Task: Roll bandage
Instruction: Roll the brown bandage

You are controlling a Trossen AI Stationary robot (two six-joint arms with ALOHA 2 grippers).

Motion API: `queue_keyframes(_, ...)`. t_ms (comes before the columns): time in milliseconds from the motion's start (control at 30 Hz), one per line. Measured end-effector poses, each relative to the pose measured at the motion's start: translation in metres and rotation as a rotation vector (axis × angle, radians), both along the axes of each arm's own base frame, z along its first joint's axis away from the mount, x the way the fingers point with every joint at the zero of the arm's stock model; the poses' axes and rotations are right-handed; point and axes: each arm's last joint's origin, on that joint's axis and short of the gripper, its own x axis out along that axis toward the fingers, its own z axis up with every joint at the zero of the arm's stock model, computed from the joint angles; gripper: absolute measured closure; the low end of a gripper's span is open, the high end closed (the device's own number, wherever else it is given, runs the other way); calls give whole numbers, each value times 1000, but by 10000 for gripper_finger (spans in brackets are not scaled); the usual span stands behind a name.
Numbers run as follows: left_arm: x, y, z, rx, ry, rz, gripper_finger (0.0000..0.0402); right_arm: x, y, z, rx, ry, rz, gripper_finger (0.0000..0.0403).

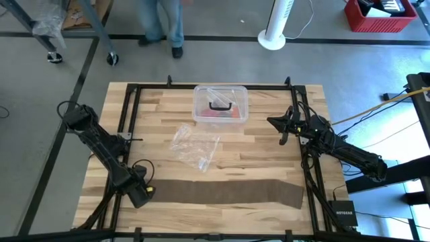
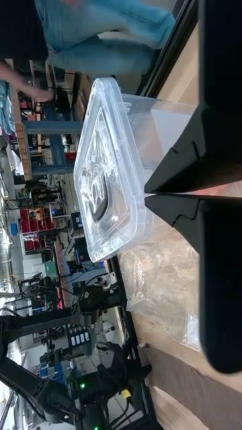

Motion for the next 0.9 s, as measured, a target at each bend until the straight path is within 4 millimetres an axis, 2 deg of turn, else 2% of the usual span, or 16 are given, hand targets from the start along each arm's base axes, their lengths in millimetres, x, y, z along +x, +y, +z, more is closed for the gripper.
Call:
queue_keyframes(200, 1, 0, 2, 2, -3, -26, 335, 0, 0, 0, 0, 0, 0, 384)
queue_keyframes(300, 3, -1, 9, 42, -17, -42, 352, 0, 0, 0, 0, 0, 0, 384)
queue_keyframes(467, 13, -1, 36, 81, 12, -89, 356, 0, 0, 0, 0, 0, 0, 384)
queue_keyframes(633, 29, 8, 67, 126, 24, -154, 353, 0, 0, 0, -9, 3, -4, 384)
queue_keyframes(900, 62, 28, 108, 190, -88, -364, 352, 0, -1, 0, -26, 11, -31, 384)
